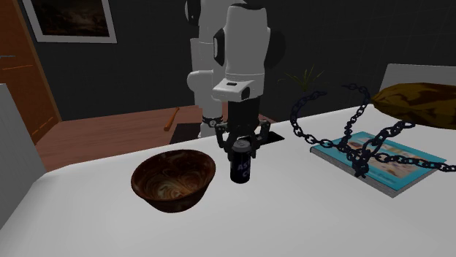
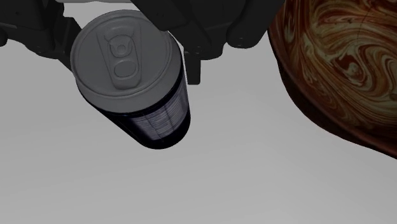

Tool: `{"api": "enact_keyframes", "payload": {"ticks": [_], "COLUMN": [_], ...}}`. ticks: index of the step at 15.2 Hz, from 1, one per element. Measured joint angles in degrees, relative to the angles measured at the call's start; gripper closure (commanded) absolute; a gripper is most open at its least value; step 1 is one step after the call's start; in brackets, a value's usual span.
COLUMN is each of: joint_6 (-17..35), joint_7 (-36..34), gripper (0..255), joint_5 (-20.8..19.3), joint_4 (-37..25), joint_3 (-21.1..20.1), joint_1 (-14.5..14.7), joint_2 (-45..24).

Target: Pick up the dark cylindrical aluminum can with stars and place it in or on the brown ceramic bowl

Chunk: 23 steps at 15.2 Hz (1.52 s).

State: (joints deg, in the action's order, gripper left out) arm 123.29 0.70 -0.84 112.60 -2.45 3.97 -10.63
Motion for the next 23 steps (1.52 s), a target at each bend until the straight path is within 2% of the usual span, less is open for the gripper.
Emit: {"api": "enact_keyframes", "payload": {"ticks": [10,23], "joint_6": [-0.3,-9.2], "joint_7": [0.0,0.1], "gripper": [255,255], "joint_5": [0.0,0.2], "joint_4": [-0.2,-5.9], "joint_3": [0.0,-0.1], "joint_1": [0.0,0.0], "joint_2": [0.2,3.3]}}
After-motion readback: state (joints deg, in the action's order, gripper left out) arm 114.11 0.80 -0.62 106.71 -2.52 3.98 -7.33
